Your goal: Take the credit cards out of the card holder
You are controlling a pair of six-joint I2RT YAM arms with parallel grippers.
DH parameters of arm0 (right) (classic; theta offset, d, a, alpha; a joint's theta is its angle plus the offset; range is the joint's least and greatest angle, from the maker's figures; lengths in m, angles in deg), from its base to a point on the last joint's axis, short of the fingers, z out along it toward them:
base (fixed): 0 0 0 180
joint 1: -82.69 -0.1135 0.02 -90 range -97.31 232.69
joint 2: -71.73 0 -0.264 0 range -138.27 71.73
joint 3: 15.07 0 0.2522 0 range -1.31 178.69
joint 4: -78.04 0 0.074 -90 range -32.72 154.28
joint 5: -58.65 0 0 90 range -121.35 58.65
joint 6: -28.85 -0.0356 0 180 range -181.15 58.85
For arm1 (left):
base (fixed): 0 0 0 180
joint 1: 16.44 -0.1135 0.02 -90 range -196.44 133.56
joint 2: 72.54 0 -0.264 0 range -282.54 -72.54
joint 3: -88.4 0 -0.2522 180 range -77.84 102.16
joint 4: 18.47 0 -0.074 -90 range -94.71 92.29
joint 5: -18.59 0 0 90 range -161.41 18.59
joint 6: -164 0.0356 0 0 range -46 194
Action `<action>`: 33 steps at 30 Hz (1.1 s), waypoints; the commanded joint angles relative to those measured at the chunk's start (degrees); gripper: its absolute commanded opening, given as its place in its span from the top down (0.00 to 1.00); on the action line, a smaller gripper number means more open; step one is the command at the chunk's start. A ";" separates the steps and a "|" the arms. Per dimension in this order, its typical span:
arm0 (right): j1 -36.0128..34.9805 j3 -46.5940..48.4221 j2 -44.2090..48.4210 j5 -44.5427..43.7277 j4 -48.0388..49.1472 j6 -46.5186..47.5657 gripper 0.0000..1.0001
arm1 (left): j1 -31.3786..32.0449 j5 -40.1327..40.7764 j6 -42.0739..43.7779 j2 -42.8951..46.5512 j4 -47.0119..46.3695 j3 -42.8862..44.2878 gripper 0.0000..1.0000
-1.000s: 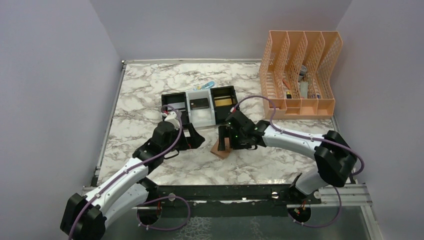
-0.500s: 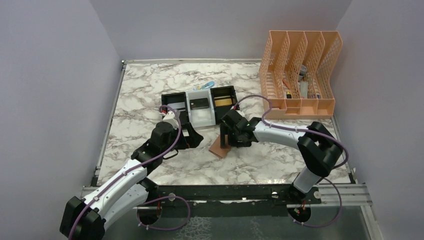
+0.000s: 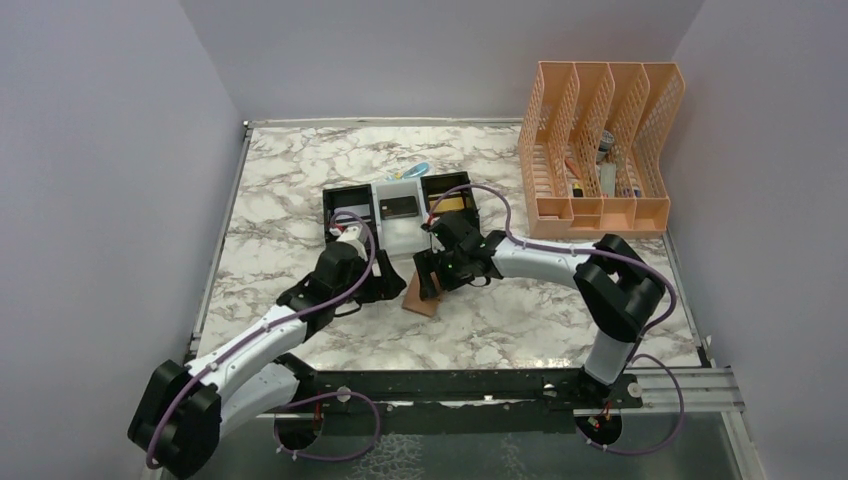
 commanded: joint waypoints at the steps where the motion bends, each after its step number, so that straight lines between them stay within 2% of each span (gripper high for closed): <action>1: -0.60 -3.00 0.67 8.28 4.53 8.33 0.30 | 0.14 -3.01 1.02 -6.59 -4.30 0.89 0.23; 7: -0.52 -4.10 3.90 -3.21 2.96 0.56 0.29 | 0.16 -7.18 0.75 -15.37 -12.11 1.47 0.31; 12: -0.52 -4.94 7.52 -7.37 1.89 -6.68 0.31 | 0.46 -10.56 0.42 -20.52 -15.42 2.69 0.38; 17: -0.51 -5.54 10.85 -6.86 2.79 -8.16 0.35 | 1.31 -10.68 -0.74 -22.83 -18.19 2.44 0.42; 19: -0.53 -5.04 11.04 -5.88 2.82 -8.08 0.38 | 1.78 -10.03 -1.26 -23.91 -18.35 2.29 0.47; 23: -0.59 -4.23 9.85 -3.22 3.49 -9.32 0.44 | 2.24 -8.06 -3.45 -23.88 -20.32 0.17 0.54; 25: -0.60 -4.14 8.85 -2.67 3.89 -10.34 0.44 | 2.39 -7.95 -3.71 -23.43 -20.56 -0.42 0.55; 28: -0.73 -3.30 6.97 -1.94 3.96 -10.66 0.51 | 2.52 -8.23 -3.63 -23.18 -20.51 -0.87 0.57; 33: -1.42 -1.24 4.15 -2.54 2.80 -9.98 0.55 | 2.78 -9.13 -3.30 -23.96 -20.51 -1.16 0.61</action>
